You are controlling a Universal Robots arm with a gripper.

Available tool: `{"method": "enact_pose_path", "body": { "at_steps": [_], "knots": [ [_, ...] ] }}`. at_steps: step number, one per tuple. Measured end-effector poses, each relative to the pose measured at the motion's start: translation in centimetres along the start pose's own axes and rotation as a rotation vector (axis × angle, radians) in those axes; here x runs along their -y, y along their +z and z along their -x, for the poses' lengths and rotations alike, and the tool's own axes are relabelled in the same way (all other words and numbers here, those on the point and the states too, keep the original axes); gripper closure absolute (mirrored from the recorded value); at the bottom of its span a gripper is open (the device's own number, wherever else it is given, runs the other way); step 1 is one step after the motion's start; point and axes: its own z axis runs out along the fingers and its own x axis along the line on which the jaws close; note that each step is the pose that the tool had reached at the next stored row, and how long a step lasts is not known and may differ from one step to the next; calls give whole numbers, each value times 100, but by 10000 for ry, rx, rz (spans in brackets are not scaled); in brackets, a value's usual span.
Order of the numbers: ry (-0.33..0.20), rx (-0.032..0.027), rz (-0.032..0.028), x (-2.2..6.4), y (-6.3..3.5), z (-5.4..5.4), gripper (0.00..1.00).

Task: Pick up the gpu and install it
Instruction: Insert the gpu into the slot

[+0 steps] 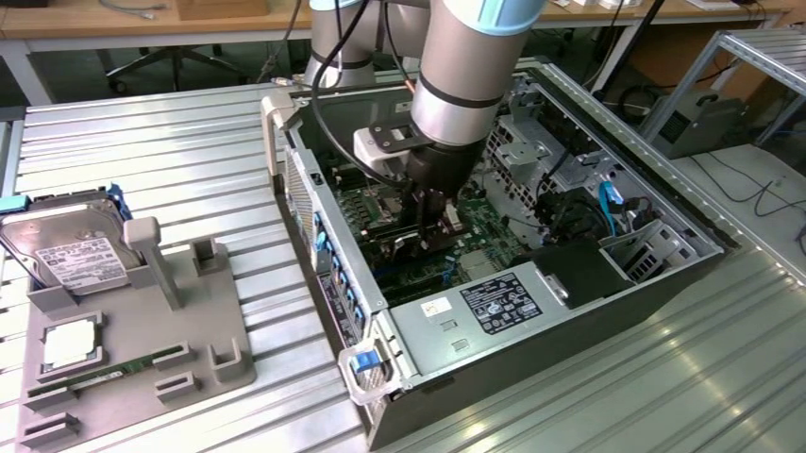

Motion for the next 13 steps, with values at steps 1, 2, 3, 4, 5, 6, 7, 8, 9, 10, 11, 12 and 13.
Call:
{"method": "enact_pose_path", "body": {
  "at_steps": [1, 2, 3, 4, 5, 6, 7, 8, 9, 10, 11, 12, 13],
  "knots": [
    [1, -1, 0, 0, 0, 0, 48],
    [1, 0, 0, 0, 0, 0, 48],
    [1, -1, 0, 0, 0, 0, 48],
    [1, 0, 0, 0, 0, 0, 48],
    [2, -1, 1, -1, 0, -6, 48],
    [2, -1, 1, -1, -1, -15, 48],
    [2, 0, 0, -1, -1, -20, 48],
    [2, 0, 0, -1, -1, -20, 48],
    [2, 0, 0, 0, 0, -20, 48],
    [1, 0, 0, 0, -1, -21, 48],
    [1, -1, 1, 0, -1, -21, 48],
    [1, 0, 0, 0, -1, -21, 48],
    [1, 0, 0, 0, -1, -21, 48]
  ]
}}
